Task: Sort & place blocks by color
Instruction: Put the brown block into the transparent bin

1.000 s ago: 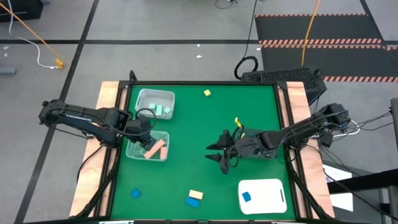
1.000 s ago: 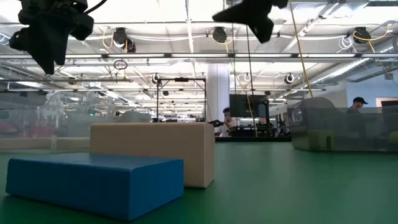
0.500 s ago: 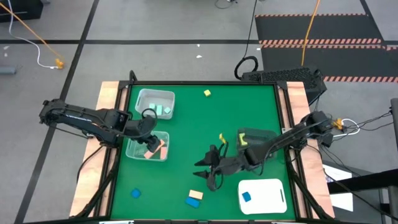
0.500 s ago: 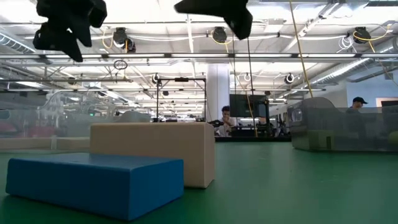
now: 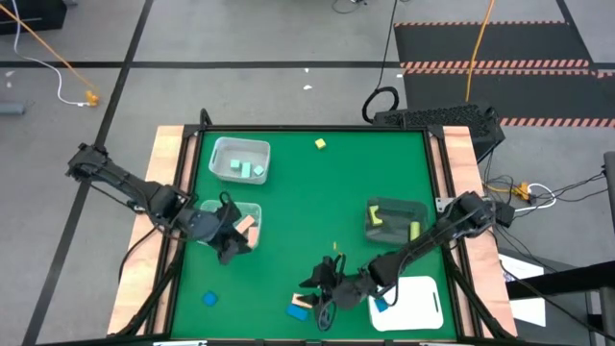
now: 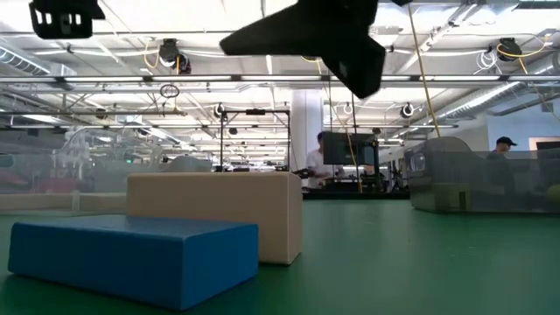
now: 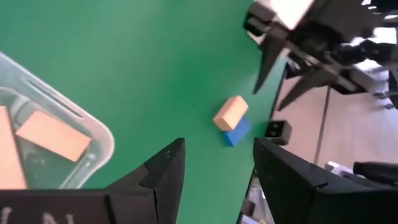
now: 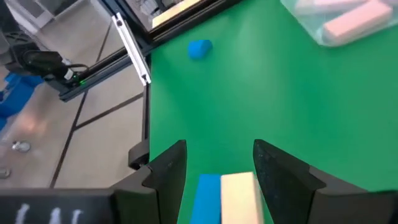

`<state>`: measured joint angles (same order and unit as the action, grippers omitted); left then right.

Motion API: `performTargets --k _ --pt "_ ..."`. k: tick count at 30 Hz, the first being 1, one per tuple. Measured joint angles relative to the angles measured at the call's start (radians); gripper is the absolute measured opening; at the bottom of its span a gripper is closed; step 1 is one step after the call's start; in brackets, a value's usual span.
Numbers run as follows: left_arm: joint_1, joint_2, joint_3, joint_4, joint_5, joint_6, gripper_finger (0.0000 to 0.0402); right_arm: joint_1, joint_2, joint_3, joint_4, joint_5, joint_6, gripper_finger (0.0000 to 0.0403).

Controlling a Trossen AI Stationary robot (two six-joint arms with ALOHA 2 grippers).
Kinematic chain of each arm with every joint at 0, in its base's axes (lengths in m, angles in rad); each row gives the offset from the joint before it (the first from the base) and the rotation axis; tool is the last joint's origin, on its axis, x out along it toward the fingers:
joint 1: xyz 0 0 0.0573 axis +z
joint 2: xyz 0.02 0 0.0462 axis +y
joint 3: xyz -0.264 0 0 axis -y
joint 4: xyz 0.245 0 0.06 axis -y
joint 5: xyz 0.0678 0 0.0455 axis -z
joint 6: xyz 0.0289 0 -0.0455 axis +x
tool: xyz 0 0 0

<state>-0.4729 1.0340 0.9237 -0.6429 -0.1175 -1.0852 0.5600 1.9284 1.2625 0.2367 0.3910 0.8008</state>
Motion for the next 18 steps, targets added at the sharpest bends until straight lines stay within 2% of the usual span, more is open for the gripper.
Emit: performTargets --k 5,11,16,18 --pt "-0.068 0.0 0.0 0.01 -0.052 0.007 0.0191 0.025 0.059 0.0 0.07 0.007 0.021 0.0176" --pt "-0.121 0.0 0.0 0.01 -0.119 0.015 0.0191 0.046 0.083 -0.001 0.068 0.08 0.011 0.0176" --pt "-0.145 0.0 0.0 0.01 -0.129 0.003 0.0191 0.048 0.083 -0.001 0.057 0.079 -0.065 0.0176" --pt "-0.155 0.0 0.0 0.01 -0.13 -0.009 0.0191 0.049 0.083 -0.001 0.059 0.043 -0.082 0.0176"
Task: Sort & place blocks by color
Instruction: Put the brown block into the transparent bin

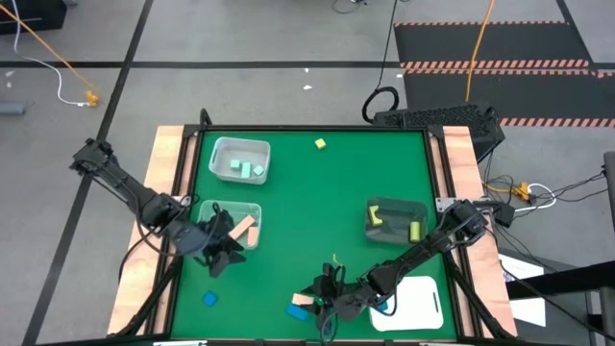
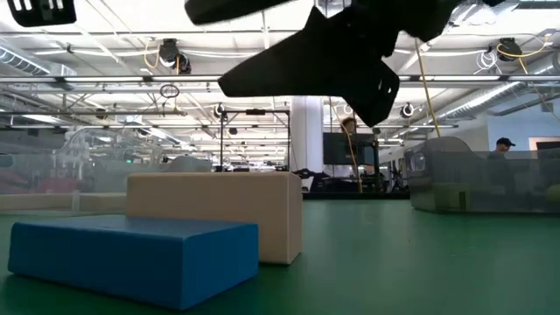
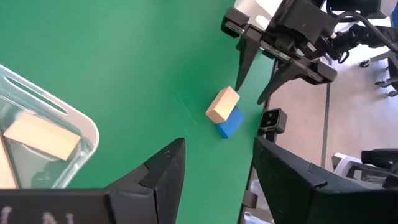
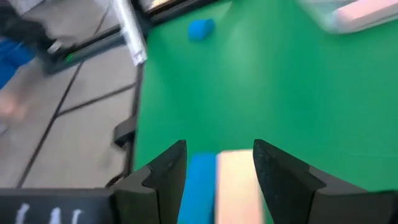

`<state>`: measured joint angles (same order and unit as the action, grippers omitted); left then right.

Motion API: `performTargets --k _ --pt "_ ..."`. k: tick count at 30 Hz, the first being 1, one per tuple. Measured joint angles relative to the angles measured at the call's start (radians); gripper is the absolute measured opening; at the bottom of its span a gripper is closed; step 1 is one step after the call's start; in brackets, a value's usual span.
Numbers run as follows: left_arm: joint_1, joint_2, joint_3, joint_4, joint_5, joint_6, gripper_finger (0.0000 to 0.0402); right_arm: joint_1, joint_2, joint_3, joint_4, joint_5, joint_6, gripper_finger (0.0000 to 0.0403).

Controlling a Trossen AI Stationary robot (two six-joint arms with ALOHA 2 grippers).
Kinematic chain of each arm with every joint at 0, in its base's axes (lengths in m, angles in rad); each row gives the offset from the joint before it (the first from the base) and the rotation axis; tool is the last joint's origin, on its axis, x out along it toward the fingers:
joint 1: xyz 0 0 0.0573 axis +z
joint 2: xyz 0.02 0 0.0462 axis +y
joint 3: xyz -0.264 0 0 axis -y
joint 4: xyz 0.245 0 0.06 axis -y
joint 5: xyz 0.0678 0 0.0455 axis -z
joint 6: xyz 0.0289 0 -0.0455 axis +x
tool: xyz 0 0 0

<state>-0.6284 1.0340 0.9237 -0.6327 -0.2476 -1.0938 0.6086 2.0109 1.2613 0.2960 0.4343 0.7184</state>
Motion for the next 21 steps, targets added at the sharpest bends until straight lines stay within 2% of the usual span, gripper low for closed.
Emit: performTargets --k 4,10,21 --pt "-0.02 0.0 0.0 0.0 0.0 -0.01 0.0191 0.007 0.0 0.0 -0.026 -0.071 -0.038 0.0176" --pt "-0.036 0.0 0.0 0.0 -0.029 -0.053 0.0191 0.008 0.0 0.0 -0.102 -0.071 -0.131 0.0176" --pt "-0.036 0.0 0.0 0.0 -0.03 -0.108 0.0191 -0.006 0.026 0.0 -0.066 -0.075 -0.181 0.0176"
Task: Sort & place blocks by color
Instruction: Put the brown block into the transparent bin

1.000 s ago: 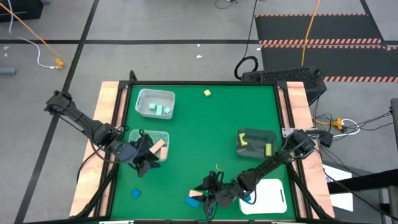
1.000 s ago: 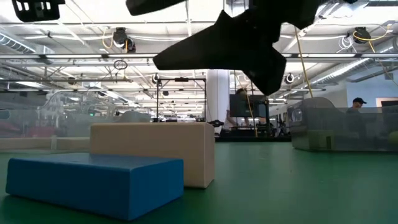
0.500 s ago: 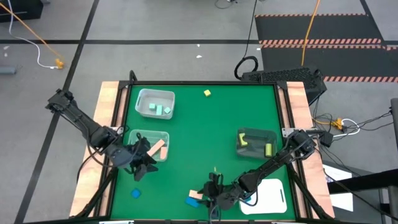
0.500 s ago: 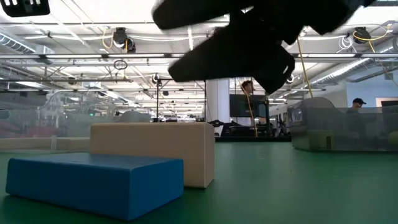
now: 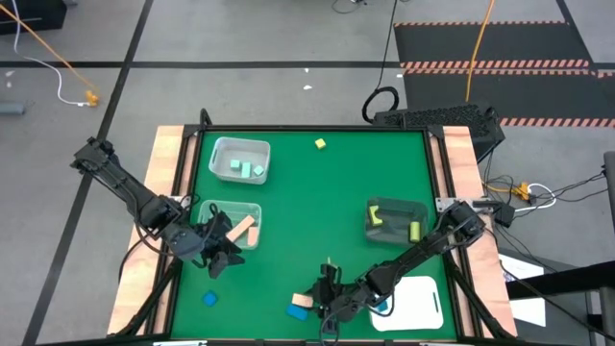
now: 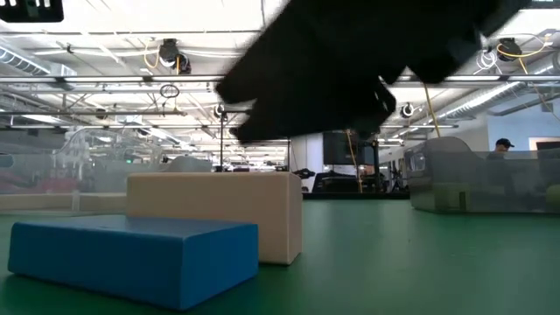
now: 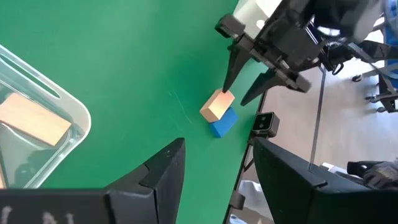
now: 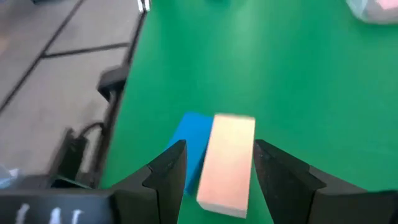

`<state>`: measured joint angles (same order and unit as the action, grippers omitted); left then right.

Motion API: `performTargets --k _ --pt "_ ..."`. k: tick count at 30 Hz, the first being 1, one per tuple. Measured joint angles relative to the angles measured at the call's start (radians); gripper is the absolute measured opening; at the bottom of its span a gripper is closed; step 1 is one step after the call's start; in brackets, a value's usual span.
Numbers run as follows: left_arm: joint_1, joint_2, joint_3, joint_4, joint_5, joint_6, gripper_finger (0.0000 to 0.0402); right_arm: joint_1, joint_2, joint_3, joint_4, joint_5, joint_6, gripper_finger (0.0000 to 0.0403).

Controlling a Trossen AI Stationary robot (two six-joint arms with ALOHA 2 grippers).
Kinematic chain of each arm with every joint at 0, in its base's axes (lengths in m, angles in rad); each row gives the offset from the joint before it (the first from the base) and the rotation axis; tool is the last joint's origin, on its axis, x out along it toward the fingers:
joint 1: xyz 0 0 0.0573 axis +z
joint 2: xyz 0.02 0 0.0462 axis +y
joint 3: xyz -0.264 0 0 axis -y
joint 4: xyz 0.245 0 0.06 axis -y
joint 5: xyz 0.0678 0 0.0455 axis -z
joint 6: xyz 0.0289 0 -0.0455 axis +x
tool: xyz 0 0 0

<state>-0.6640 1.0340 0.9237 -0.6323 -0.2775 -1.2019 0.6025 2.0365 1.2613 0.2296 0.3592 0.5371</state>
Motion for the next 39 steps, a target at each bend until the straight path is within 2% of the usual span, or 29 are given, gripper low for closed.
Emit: performTargets --k 3,8,12,16,29,33,36,39 --pt "0.0 0.0 0.0 0.0 0.003 -0.007 0.0191 -0.002 0.042 0.0 0.05 -0.044 0.006 0.0176" --pt "0.0 0.0 0.0 -0.001 0.005 -0.008 0.0191 -0.005 0.09 0.002 0.118 0.02 -0.008 0.0176" --pt "0.0 0.0 0.0 -0.001 0.006 -0.008 0.0191 -0.016 0.115 0.002 0.121 0.022 -0.036 0.0176" --pt "0.0 0.0 0.0 -0.002 0.006 -0.008 0.0191 -0.026 0.117 0.002 0.125 0.059 -0.069 0.0176" --pt "0.0 0.0 0.0 -0.002 0.006 -0.005 0.0191 -0.09 0.118 0.0 0.139 0.063 -0.168 0.0176" --pt "0.0 0.0 0.0 -0.002 0.006 -0.005 0.0191 -0.125 0.118 0.0 0.139 0.061 -0.15 0.0176" --pt "0.0 0.0 0.0 -0.003 0.006 -0.006 0.0191 -0.154 0.118 0.0 0.138 0.052 -0.053 0.0176" --pt "0.0 0.0 0.0 -0.003 0.006 -0.007 0.0191 -0.186 0.118 0.0 0.142 -0.034 0.037 0.0177"
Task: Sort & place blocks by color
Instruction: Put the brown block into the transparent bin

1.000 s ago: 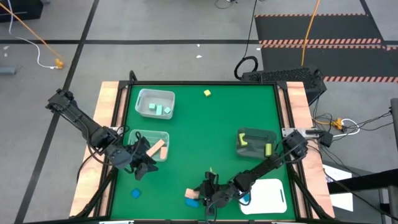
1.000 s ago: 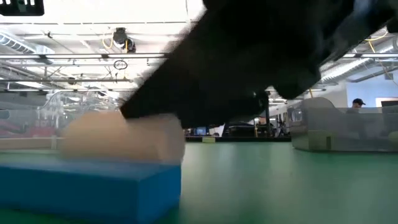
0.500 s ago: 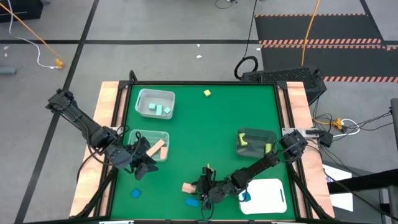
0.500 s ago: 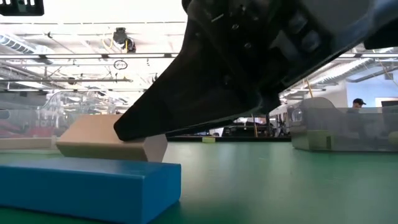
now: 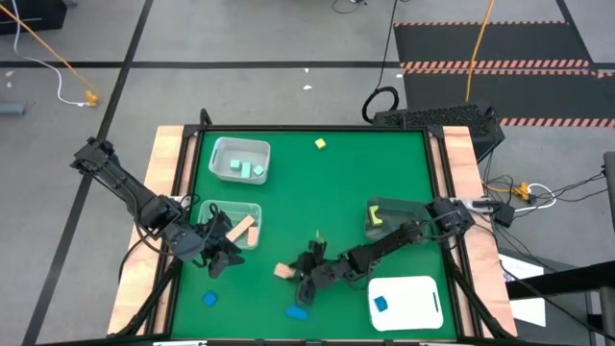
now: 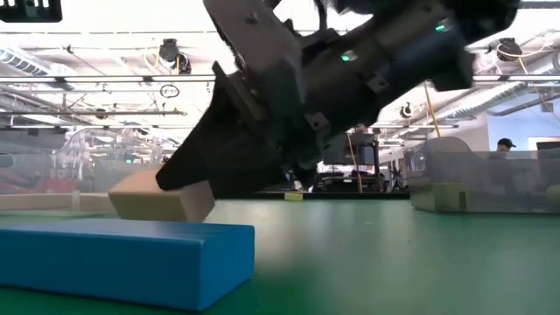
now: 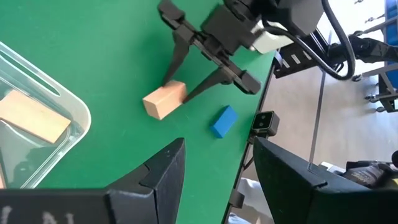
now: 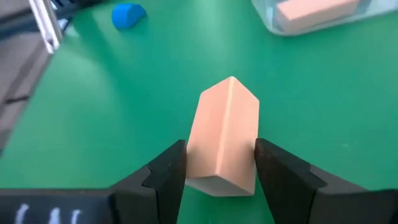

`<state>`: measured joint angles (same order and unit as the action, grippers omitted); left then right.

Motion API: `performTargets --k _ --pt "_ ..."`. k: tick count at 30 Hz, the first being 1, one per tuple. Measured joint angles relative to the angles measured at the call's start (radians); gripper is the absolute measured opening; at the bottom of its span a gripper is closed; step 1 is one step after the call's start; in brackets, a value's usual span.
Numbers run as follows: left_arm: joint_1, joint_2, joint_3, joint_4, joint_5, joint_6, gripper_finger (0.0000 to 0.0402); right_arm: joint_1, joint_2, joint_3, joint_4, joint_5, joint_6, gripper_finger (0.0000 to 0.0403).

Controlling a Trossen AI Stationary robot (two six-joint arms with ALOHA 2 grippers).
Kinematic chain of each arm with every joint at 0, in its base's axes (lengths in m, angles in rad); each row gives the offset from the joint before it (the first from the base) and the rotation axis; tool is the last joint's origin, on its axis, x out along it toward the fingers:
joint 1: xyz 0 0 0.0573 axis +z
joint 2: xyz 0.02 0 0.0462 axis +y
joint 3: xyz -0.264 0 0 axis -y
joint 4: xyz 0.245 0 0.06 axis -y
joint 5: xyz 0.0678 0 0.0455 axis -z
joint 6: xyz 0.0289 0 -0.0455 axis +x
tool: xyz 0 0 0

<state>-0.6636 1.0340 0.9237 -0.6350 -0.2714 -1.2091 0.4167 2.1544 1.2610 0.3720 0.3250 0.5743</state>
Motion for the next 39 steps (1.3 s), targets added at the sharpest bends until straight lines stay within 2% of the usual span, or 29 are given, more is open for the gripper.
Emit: performTargets --k 3,13,21,28,35,39 --pt "0.0 0.0 0.0 0.0 -0.007 -0.001 0.0191 -0.019 0.0 0.0 0.001 -0.068 0.011 0.0186" --pt "0.03 0.0 0.0 0.001 -0.019 -0.012 0.0191 -0.037 -0.001 -0.003 -0.01 -0.072 -0.112 0.0255" --pt "0.06 0.0 0.0 0.001 -0.019 -0.017 0.0191 -0.049 -0.003 -0.002 -0.001 -0.072 -0.271 0.0255" --pt "0.088 0.0 0.0 0.002 -0.02 -0.017 0.0191 -0.072 -0.003 -0.002 -0.02 -0.144 -0.265 0.0223" --pt "0.116 0.0 0.0 0.002 -0.02 -0.013 0.0191 -0.071 -0.005 -0.001 -0.019 -0.145 -0.27 0.0107" --pt "0.137 0.0 0.0 0.002 -0.042 -0.028 0.0191 -0.079 -0.033 0.0 -0.088 -0.151 -0.269 0.0106"
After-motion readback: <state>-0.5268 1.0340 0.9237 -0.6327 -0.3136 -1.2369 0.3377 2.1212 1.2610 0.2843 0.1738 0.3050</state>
